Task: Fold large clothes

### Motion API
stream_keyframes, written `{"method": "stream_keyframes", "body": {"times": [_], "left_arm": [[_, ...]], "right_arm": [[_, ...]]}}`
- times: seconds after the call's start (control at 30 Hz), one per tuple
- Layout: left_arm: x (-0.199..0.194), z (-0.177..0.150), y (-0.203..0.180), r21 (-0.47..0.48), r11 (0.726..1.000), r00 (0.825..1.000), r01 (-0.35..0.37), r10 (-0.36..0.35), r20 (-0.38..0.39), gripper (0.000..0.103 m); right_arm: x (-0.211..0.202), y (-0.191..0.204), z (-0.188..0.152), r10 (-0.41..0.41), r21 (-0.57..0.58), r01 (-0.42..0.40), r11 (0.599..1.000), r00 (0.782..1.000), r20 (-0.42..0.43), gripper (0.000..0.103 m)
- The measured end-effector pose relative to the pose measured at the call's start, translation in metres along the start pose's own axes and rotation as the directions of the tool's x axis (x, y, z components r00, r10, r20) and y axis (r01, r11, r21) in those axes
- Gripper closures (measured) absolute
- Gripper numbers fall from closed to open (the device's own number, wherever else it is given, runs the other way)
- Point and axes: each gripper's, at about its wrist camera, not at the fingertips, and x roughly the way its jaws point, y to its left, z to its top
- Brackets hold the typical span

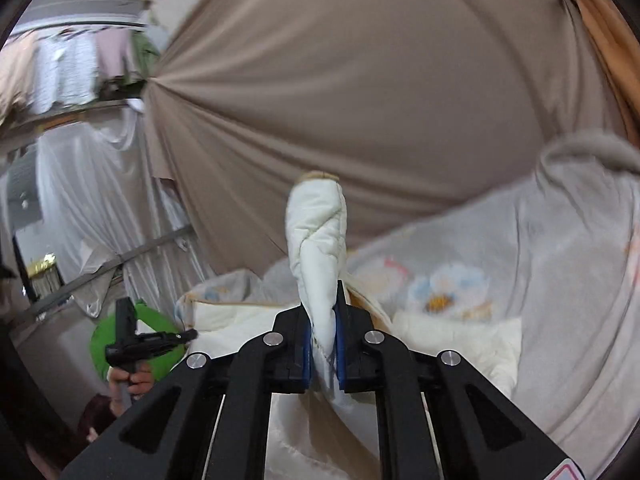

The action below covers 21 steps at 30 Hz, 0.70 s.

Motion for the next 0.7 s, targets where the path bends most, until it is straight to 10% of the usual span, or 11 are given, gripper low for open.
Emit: {"method": "stream_keyframes", "body": {"times": [0.1,0.23,0.47,0.57,0.7], "left_arm": [[0.039,-0.017,0.021,0.008,0.996,0.989,-0.090,0.090,-0.119,0.103],[0.113,-0.061,0.054,0.033,0.977,0.933,-0.211,0.212,-0.290,0.103],[0.117,-0.075,0.056,0.080,0.965,0.924,-0.249,0.261,-0.280,0.103],[0.101,-0.056,0.062,-0.025,0.984,0.946,-0.175,0.162,-0.282,0.099],[0.093,-0.024,0.065,-0.136,0.988,0.973,-0.077,0.044,-0.228,0.014]], "right_arm": [[0.038,-0.043,-0.022,-0.228,0.030,0.236,0.971,0.960,-0.161,0.094],[0.090,-0.101,-0.073,-0.333,0.096,0.399,0.912,0.856,-0.395,0.095],[0.100,-0.088,-0.085,-0.406,-0.050,0.425,0.904,0.817,-0.409,0.087],[0.092,-0.084,-0.070,-0.434,-0.040,0.453,0.890,0.820,-0.373,0.059],[0.090,-0.091,-0.039,-0.331,0.101,0.386,0.917,0.877,-0.349,0.036]]}}
